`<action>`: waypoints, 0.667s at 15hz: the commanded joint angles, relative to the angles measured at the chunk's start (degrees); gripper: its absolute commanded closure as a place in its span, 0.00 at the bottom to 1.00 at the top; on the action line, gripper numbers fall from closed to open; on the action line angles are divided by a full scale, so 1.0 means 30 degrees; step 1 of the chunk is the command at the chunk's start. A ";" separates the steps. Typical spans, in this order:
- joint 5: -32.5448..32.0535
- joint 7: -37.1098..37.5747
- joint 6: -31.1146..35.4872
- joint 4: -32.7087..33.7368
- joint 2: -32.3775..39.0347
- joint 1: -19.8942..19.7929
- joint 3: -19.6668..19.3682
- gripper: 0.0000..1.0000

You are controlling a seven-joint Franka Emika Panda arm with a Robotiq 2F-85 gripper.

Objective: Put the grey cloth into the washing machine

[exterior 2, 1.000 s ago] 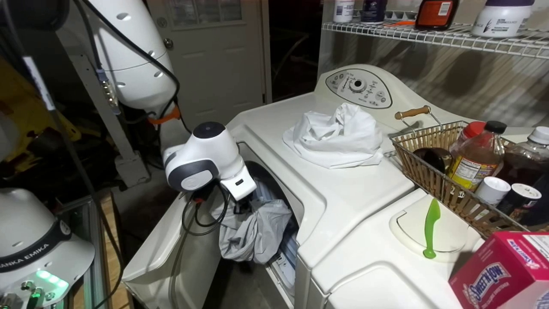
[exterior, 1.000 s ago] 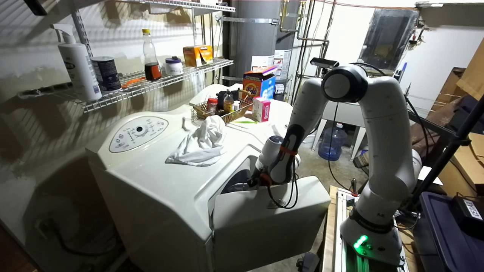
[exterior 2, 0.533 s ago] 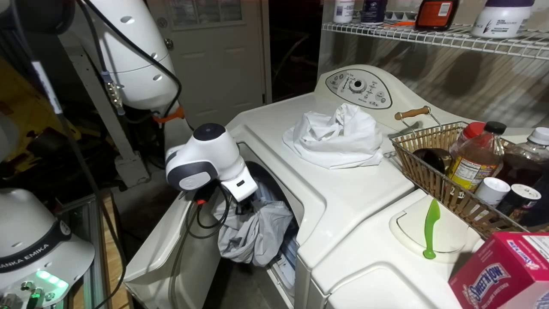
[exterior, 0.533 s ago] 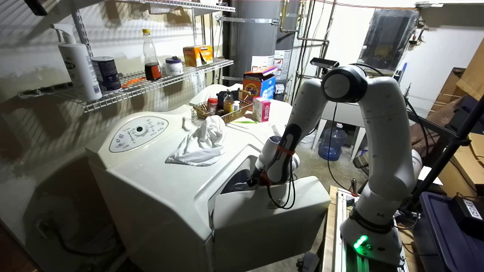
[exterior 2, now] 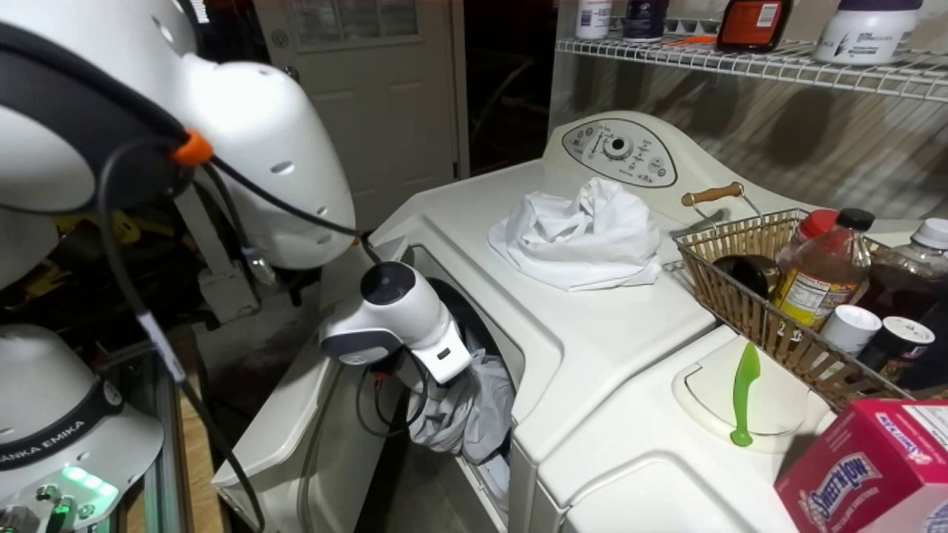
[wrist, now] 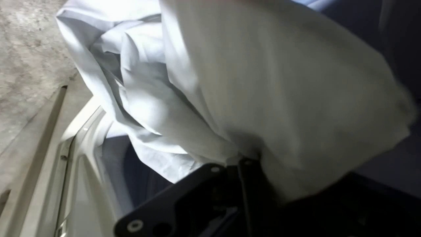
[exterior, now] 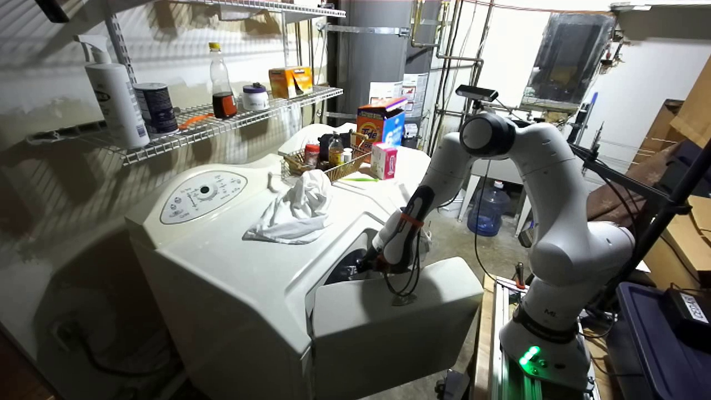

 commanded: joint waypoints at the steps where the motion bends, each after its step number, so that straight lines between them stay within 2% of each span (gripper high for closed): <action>1: -0.1484 -0.1440 0.0465 0.2489 0.3963 -0.2954 0.2307 0.98; 5: -0.2538 -0.2687 0.0406 0.3972 0.7350 -0.5325 0.4531 0.98; 10: -0.2798 -0.3839 0.2145 0.5818 1.0480 -0.5468 0.5342 0.98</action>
